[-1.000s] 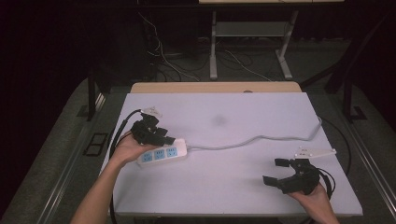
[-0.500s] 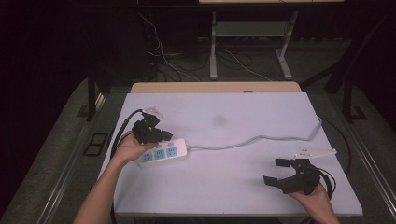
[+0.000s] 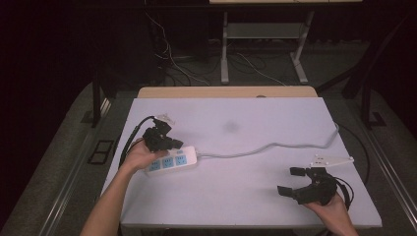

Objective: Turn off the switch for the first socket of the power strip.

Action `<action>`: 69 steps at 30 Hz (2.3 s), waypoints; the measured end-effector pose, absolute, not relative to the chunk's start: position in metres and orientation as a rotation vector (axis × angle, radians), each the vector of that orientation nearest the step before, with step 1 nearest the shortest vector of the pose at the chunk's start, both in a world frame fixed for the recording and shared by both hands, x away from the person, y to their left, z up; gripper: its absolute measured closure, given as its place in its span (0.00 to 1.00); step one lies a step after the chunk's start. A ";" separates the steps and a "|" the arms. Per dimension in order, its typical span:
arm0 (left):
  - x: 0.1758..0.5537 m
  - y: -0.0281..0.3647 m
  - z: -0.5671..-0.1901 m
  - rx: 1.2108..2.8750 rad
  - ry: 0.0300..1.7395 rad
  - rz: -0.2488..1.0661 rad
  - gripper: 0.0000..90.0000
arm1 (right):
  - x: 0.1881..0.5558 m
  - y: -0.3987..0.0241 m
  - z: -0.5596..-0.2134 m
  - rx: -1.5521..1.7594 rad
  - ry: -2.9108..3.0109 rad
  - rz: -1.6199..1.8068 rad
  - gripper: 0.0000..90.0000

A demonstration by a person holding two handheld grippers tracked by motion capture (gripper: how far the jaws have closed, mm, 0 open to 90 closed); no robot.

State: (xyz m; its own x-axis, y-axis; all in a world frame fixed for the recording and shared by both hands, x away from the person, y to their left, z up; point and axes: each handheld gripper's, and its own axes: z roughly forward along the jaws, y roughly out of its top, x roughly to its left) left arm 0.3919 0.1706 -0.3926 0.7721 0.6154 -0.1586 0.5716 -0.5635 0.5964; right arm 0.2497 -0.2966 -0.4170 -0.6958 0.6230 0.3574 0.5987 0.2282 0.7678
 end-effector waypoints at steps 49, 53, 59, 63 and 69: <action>0.397 0.166 -0.404 2.385 0.933 0.027 1.00 | 0.248 -0.300 -0.416 1.214 2.431 1.499 0.00; 0.396 0.165 -0.403 2.387 0.943 0.036 1.00 | 0.248 -0.301 -0.415 1.216 2.426 1.503 0.00; 0.395 0.163 -0.398 2.377 0.950 0.065 1.00 | 0.249 -0.302 -0.415 1.211 2.422 1.511 0.00; 0.392 0.165 -0.399 2.385 0.944 0.061 1.00 | 0.249 -0.305 -0.415 1.217 2.415 1.507 0.00; 0.390 0.167 -0.393 2.354 0.940 0.089 1.00 | 0.250 -0.306 -0.415 1.229 2.406 1.510 0.00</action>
